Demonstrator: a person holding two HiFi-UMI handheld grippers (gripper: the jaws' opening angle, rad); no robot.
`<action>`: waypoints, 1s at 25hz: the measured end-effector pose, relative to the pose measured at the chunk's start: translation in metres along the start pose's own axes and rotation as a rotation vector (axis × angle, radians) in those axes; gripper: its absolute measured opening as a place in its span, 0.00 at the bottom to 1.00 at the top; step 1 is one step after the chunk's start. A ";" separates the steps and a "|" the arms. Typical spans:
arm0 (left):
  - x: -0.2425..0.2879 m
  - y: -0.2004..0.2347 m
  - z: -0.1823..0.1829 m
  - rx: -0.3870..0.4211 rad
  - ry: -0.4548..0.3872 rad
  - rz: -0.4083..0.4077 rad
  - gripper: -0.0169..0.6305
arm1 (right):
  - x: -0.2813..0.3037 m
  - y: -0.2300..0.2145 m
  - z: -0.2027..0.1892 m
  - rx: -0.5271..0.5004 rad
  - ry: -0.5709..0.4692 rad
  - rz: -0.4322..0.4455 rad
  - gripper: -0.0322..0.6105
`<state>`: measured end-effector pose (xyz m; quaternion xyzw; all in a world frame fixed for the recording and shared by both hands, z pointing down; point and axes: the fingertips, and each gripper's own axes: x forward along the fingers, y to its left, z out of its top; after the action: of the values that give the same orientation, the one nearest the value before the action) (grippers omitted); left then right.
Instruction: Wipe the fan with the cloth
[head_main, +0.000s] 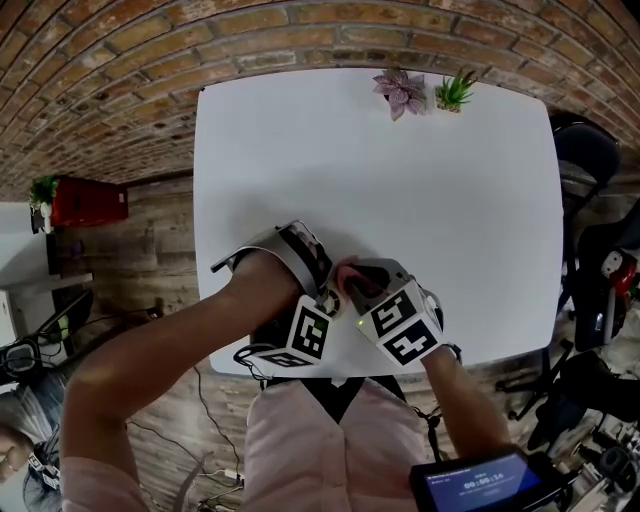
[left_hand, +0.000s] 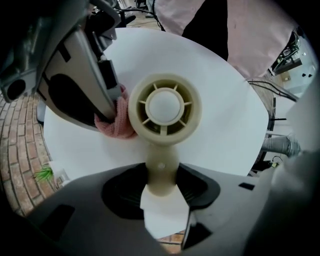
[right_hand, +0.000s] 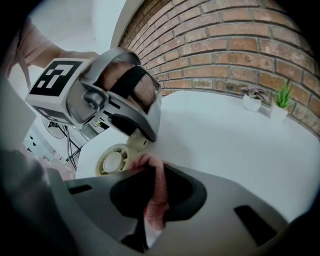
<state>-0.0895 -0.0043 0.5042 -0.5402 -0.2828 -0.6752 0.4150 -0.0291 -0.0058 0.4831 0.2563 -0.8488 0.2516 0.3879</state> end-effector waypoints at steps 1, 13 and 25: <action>0.000 0.000 0.000 0.002 0.004 0.001 0.33 | 0.000 0.000 0.001 0.000 -0.001 -0.002 0.10; 0.001 0.000 0.001 0.016 0.018 0.002 0.33 | 0.007 0.000 0.010 0.032 -0.042 0.002 0.10; 0.001 0.001 -0.001 -0.051 -0.014 -0.017 0.33 | -0.014 -0.031 0.013 0.093 -0.103 -0.097 0.11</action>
<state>-0.0895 -0.0062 0.5052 -0.5529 -0.2729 -0.6820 0.3934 -0.0082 -0.0329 0.4716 0.3275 -0.8417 0.2580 0.3430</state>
